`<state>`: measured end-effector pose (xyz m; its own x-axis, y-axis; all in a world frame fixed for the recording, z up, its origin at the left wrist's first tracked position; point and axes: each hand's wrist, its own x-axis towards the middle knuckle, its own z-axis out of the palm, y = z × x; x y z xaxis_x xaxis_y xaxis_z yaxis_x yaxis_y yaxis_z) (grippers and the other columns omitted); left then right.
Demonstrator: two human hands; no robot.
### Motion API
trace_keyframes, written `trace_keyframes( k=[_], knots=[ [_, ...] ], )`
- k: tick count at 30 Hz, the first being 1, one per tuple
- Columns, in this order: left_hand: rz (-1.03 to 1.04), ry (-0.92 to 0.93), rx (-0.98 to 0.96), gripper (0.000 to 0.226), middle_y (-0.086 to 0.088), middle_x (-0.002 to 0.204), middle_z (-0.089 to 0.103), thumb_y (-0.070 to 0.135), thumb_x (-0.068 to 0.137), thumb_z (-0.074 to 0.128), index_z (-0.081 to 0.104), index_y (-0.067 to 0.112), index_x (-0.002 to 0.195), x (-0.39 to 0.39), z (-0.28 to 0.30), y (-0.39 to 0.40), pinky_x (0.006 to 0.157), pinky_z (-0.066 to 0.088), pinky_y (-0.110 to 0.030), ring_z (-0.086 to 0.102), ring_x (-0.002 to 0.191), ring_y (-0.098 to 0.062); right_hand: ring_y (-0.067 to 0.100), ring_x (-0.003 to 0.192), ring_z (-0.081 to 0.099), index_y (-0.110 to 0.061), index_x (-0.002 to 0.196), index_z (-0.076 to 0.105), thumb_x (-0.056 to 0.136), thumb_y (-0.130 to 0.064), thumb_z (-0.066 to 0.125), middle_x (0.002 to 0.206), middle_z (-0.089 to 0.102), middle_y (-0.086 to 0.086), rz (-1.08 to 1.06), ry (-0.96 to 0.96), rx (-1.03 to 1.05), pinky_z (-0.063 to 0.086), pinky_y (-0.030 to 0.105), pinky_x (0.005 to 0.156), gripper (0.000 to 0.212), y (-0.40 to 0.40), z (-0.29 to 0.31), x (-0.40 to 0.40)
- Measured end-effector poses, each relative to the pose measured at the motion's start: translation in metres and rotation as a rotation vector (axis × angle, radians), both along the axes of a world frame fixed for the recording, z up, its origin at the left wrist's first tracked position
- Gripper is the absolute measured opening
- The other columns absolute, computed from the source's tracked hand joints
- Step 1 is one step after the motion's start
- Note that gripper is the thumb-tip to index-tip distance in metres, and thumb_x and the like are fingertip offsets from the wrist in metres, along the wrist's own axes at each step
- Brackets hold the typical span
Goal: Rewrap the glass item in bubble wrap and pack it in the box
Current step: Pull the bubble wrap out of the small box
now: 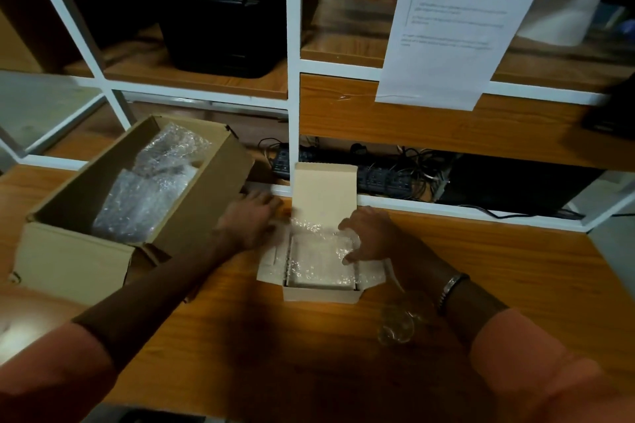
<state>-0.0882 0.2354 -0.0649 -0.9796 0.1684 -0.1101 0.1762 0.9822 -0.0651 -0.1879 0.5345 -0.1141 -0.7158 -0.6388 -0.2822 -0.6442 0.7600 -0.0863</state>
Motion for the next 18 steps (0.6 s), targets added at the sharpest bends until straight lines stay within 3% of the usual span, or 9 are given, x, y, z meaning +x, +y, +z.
trace_keyframes(
  k=[4,8,11,14,18],
  knots=[
    [-0.330,0.013,-0.050,0.055,-0.010,0.154,0.051,0.048,0.101,0.057,0.054,0.022,0.150,0.004,-0.028,0.028,0.123,0.029,-0.050,0.043,0.145,-0.028,0.028,0.137,0.041,-0.030,0.156,0.043,0.082,-0.077,0.067,0.148,0.048,0.003,0.082,0.119,0.097,0.032,0.052,0.112,0.092,-0.005,-0.018,0.013],
    [-0.321,-0.124,-0.165,0.071,-0.014,0.167,0.037,0.059,0.100,0.053,0.044,0.017,0.157,-0.006,-0.062,0.042,0.129,0.017,-0.056,0.030,0.155,-0.033,0.026,0.131,0.044,-0.028,0.148,0.052,0.081,-0.070,0.074,0.139,0.051,0.002,0.122,0.138,0.045,0.036,0.050,0.107,0.083,-0.016,-0.019,0.019],
    [-0.307,-0.216,-0.258,0.084,-0.017,0.170,0.030,0.066,0.099,0.051,0.035,0.012,0.161,-0.009,-0.074,0.043,0.129,0.010,-0.059,0.022,0.159,-0.035,0.026,0.133,0.046,-0.025,0.145,0.056,0.081,-0.064,0.077,0.140,0.054,0.004,0.191,0.126,0.119,0.031,0.048,0.109,0.078,-0.018,-0.021,0.022],
    [-0.295,-0.257,-0.304,0.084,-0.019,0.172,0.027,0.063,0.103,0.048,0.030,0.008,0.164,-0.007,-0.083,0.049,0.130,0.006,-0.060,0.016,0.162,-0.035,0.030,0.144,0.040,-0.021,0.152,0.050,0.086,-0.063,0.074,0.152,0.048,0.009,0.196,0.097,0.227,0.025,0.050,0.118,0.082,-0.015,-0.028,0.023],
    [-0.254,-0.242,-0.315,0.082,-0.020,0.172,0.027,0.055,0.100,0.059,0.034,0.007,0.162,-0.008,-0.094,0.056,0.131,0.004,-0.060,0.014,0.162,-0.038,0.033,0.144,0.042,-0.022,0.155,0.045,0.090,-0.065,0.066,0.154,0.050,0.014,0.188,0.083,0.271,0.027,0.050,0.116,0.080,-0.021,-0.044,0.030]
  ],
)
